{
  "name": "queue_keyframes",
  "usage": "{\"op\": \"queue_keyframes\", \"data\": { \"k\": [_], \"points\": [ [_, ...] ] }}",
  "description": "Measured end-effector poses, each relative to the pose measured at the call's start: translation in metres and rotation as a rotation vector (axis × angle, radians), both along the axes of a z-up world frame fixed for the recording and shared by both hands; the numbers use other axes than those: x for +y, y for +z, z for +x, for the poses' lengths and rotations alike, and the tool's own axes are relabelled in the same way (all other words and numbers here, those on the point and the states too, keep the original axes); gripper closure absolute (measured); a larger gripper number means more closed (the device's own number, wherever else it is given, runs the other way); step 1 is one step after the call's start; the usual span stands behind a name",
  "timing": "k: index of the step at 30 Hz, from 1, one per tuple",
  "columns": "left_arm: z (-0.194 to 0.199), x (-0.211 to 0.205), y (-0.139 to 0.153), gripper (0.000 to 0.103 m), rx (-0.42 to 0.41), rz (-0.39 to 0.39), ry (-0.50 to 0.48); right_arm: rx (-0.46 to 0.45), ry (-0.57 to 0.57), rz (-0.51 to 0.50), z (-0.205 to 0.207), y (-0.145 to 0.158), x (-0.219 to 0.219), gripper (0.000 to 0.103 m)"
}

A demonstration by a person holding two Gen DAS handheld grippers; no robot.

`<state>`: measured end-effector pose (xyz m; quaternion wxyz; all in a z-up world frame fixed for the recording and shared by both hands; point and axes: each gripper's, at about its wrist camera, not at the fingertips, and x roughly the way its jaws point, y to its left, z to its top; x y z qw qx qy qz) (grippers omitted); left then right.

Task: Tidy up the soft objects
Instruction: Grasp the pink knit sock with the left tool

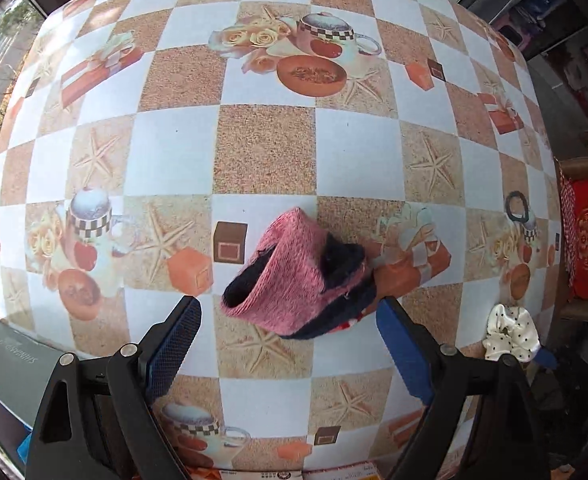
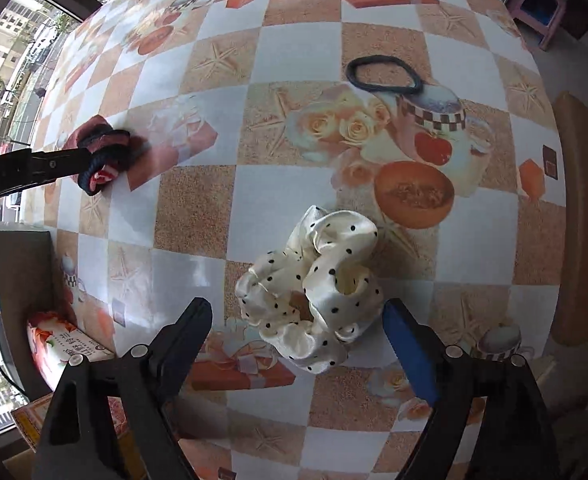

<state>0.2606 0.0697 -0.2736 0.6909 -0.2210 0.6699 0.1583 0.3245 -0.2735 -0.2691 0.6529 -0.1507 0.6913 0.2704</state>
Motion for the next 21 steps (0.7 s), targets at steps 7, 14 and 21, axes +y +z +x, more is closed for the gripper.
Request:
{"op": "queue_keyframes", "data": {
  "k": [7, 14, 21],
  "points": [
    [0.014, -0.004, -0.030, 0.011, 0.040, -0.001, 0.007, -0.037, -0.067, -0.111, 0.001, -0.026, 0.049, 0.009],
    [0.024, -0.018, -0.039, 0.000, 0.055, 0.082, -0.070, -0.056, -0.046, -0.147, -0.006, -0.041, 0.074, 0.000],
    [0.024, -0.015, -0.037, 0.000, 0.069, 0.075, -0.027, -0.036, -0.063, -0.159, 0.007, -0.043, 0.084, 0.000]
  ]
}}
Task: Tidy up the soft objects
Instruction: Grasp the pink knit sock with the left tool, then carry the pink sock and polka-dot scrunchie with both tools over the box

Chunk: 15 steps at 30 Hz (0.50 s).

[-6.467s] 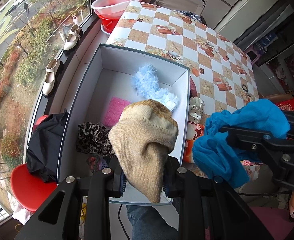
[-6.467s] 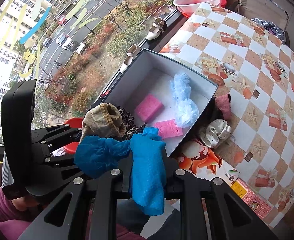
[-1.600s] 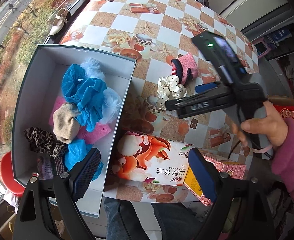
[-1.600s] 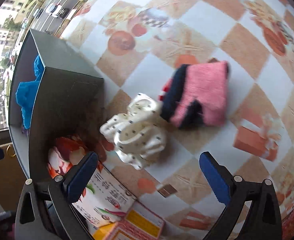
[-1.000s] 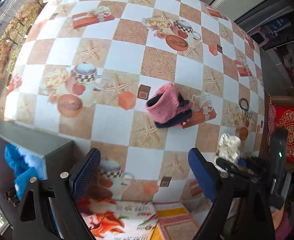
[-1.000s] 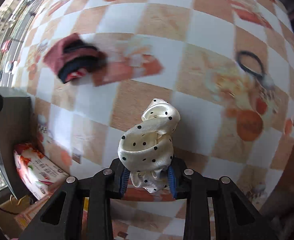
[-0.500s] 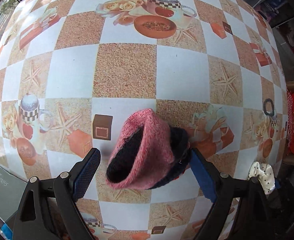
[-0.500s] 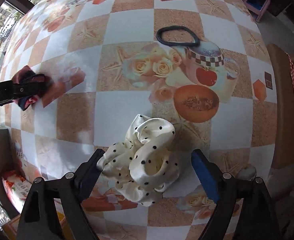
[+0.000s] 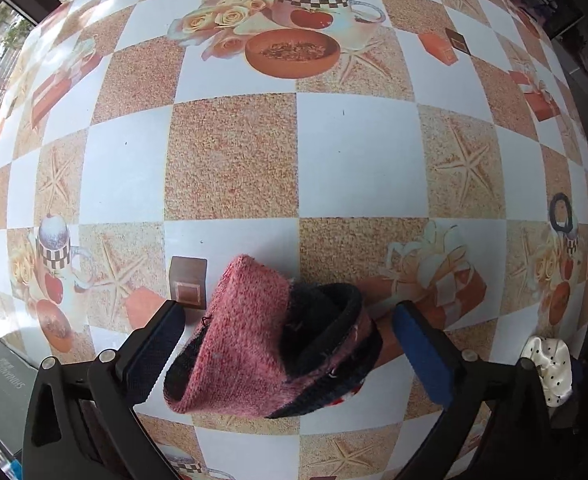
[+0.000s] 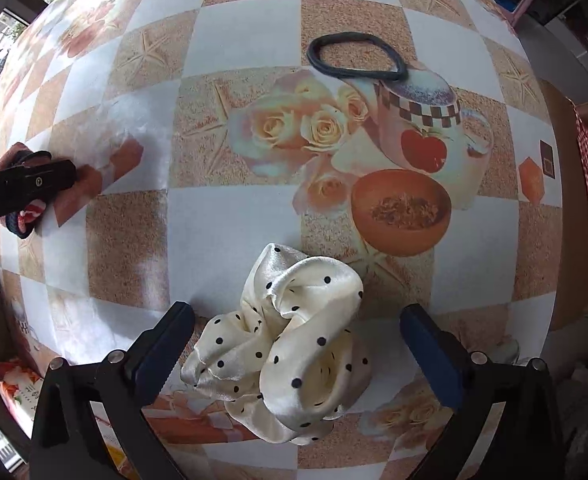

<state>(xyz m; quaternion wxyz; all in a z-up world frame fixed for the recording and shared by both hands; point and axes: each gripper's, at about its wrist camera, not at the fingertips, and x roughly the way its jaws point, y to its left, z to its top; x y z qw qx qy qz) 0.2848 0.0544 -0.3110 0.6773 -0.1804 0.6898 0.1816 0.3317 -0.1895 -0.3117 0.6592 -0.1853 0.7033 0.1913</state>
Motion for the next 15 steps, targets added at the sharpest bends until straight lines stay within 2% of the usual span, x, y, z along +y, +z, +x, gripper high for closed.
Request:
{"op": "queue_keyframes", "data": {
  "k": [2, 3, 4, 5, 6, 7, 9, 11, 15],
  "points": [
    [0.003, -0.001, 0.002, 0.005, -0.005, 0.000, -0.001, -0.005, 0.018, -0.004, -0.002, -0.007, 0.017, 0.000],
    [0.006, -0.005, 0.005, 0.015, -0.018, 0.008, -0.018, -0.011, 0.028, -0.003, -0.003, -0.005, 0.017, 0.003],
    [0.007, -0.009, 0.010, 0.031, -0.035, 0.017, -0.040, -0.020, 0.038, 0.003, -0.005, -0.002, 0.018, 0.010],
    [0.005, -0.011, 0.016, 0.041, -0.045, 0.021, -0.064, -0.030, 0.050, 0.008, -0.009, 0.002, 0.018, 0.015],
    [0.005, -0.012, 0.019, 0.054, -0.048, 0.010, -0.080, -0.038, 0.063, 0.016, -0.010, 0.006, 0.019, 0.027],
    [0.004, -0.013, 0.021, 0.060, -0.050, -0.002, -0.081, -0.050, 0.079, 0.024, -0.011, 0.011, 0.021, 0.046],
    [0.002, -0.010, 0.028, 0.069, -0.064, -0.012, -0.074, -0.057, 0.111, 0.037, -0.014, 0.017, 0.023, 0.072],
    [-0.003, -0.008, 0.038, 0.073, -0.078, -0.007, -0.073, -0.043, 0.108, 0.045, -0.012, 0.020, 0.023, 0.073],
    [-0.022, -0.008, 0.064, 0.073, -0.121, 0.014, -0.092, -0.002, 0.060, 0.106, -0.014, 0.031, 0.018, 0.073]
  ]
}}
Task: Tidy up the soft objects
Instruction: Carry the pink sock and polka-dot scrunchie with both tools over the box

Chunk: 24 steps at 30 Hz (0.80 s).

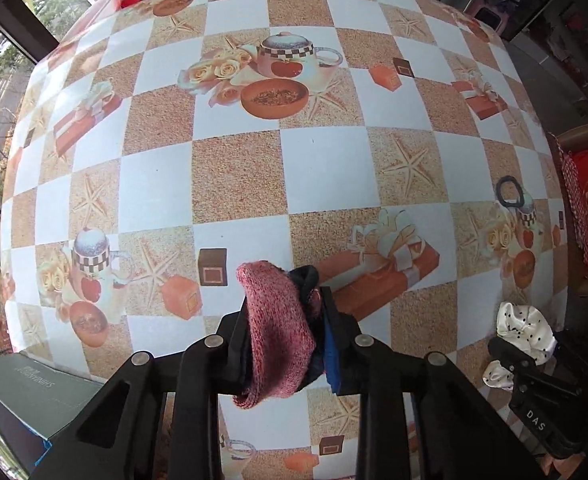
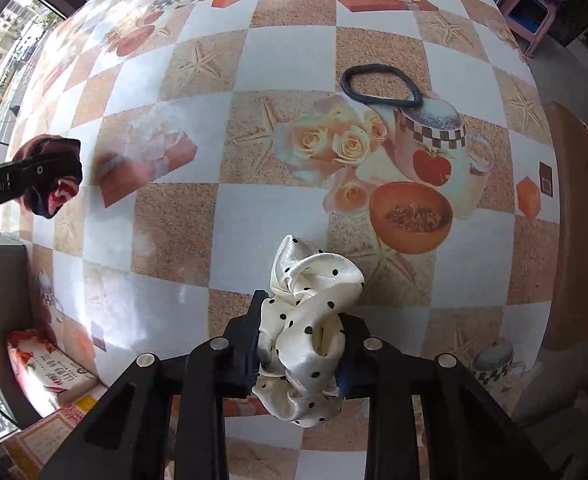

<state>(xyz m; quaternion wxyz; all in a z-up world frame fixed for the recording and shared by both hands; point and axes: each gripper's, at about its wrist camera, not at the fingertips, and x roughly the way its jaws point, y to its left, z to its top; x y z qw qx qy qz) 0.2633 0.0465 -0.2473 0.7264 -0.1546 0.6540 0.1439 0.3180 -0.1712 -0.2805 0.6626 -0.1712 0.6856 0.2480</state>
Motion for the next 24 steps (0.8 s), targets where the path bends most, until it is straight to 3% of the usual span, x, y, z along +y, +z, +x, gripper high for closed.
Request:
{"op": "queue_keyframes", "data": {
  "k": [12, 24],
  "points": [
    [-0.091, -0.017, 0.056, 0.073, -0.064, -0.043, -0.019, 0.001, 0.042, 0.192, -0.026, 0.095, 0.029, 0.073],
    [-0.159, -0.036, 0.096, 0.073, -0.118, -0.115, -0.047, 0.004, 0.125, 0.253, -0.097, 0.150, 0.044, 0.073]
  ]
}}
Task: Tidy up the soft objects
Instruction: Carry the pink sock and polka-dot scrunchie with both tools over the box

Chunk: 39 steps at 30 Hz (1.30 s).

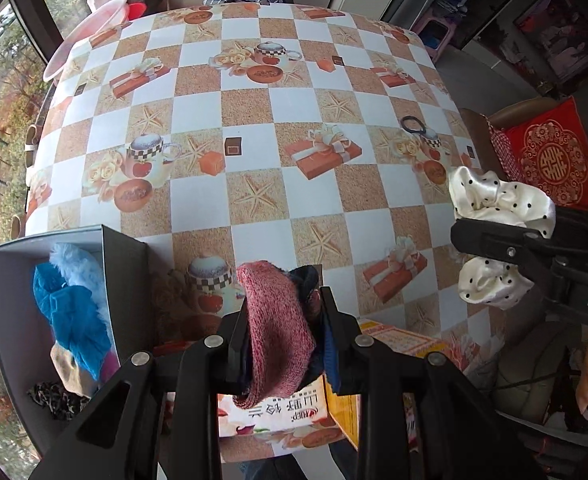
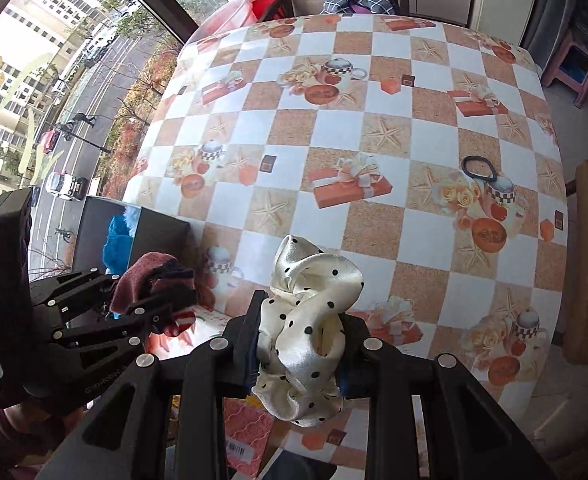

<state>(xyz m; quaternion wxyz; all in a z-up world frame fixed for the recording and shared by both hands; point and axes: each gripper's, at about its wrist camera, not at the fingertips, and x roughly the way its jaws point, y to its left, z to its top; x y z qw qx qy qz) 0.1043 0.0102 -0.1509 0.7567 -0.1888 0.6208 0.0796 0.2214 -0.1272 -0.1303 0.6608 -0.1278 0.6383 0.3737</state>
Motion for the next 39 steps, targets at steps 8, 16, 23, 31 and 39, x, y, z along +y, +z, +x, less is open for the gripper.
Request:
{"op": "queue_keyframes", "data": {
  "k": [8, 16, 23, 31, 39],
  "points": [
    [-0.045, -0.013, 0.014, 0.073, 0.002, -0.057, -0.061, 0.028, -0.016, -0.007, -0.045, 0.022, -0.008, 0.073],
    [-0.087, -0.023, 0.020, 0.073, 0.010, -0.091, -0.100, 0.057, -0.018, -0.010, -0.086, 0.032, -0.003, 0.073],
    [-0.108, -0.004, 0.035, 0.073, -0.036, -0.065, -0.045, 0.062, 0.035, -0.001, -0.114, 0.038, 0.023, 0.073],
    [-0.141, 0.025, 0.038, 0.073, -0.046, -0.051, 0.061, 0.045, 0.115, 0.005, -0.139, 0.045, 0.056, 0.073],
    [-0.171, 0.052, 0.040, 0.072, -0.066, -0.047, 0.157, 0.042, 0.197, 0.004, -0.168, 0.047, 0.088, 0.073]
  ]
}}
